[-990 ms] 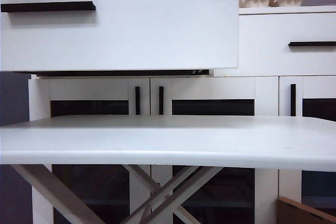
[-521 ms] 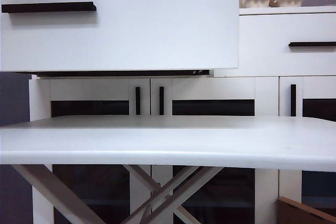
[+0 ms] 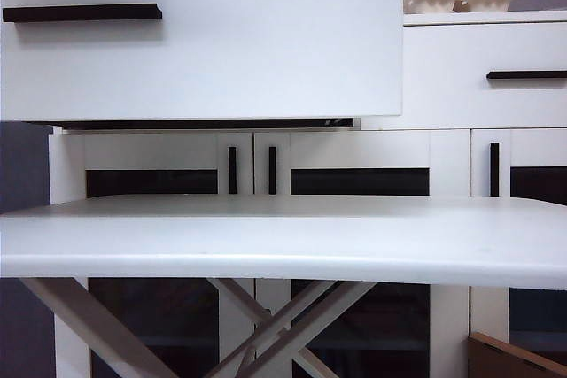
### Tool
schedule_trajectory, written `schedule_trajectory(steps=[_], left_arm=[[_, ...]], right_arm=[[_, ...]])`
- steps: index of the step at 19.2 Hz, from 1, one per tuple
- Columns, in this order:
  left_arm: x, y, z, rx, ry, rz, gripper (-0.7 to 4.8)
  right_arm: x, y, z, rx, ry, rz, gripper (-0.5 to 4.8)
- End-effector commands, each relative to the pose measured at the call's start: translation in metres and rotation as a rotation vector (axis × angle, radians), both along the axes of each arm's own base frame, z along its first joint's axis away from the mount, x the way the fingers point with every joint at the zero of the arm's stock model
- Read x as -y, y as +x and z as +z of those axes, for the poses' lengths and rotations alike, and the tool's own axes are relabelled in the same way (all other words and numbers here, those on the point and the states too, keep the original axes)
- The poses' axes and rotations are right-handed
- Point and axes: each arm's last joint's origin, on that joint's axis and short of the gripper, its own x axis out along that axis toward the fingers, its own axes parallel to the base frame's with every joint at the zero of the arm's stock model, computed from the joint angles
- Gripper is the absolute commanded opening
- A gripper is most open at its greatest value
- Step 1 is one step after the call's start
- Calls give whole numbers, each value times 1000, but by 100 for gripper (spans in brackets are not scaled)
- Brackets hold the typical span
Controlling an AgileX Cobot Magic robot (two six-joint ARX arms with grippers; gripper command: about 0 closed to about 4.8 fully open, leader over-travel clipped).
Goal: Pick up a can of beer from the white table, open the left drawer, place the beer inside the drawer, and finally close the drawer.
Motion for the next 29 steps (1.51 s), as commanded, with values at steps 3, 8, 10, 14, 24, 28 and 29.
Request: schedule_trajectory(steps=[3,8,10,14,24,28,29], left_arm=[[-2,-6,-40,59,-84,69,-6],[-9,-15,-61,210,-99,194,-6],[-8,-13,-68,191,-99,196,-6],[-6,-6,-81,202,-171,218,-6],[-3,-1,-128,283,-198,230,-6],[-5,1,-130,314,-174,313,-6],[-5,2,-131,312,-172,315,-6]], right_arm=[[-6,-2,-19,54,91,36,-6],[-19,-14,-52,121,191,89,-6],[-29,-18,-68,125,208,93,-6],[-44,-20,-97,132,211,12,-6],[-62,-27,-140,211,241,-63,-6],[-64,-25,-139,230,265,-66,-5],[-66,-23,-140,237,273,-66,-6]])
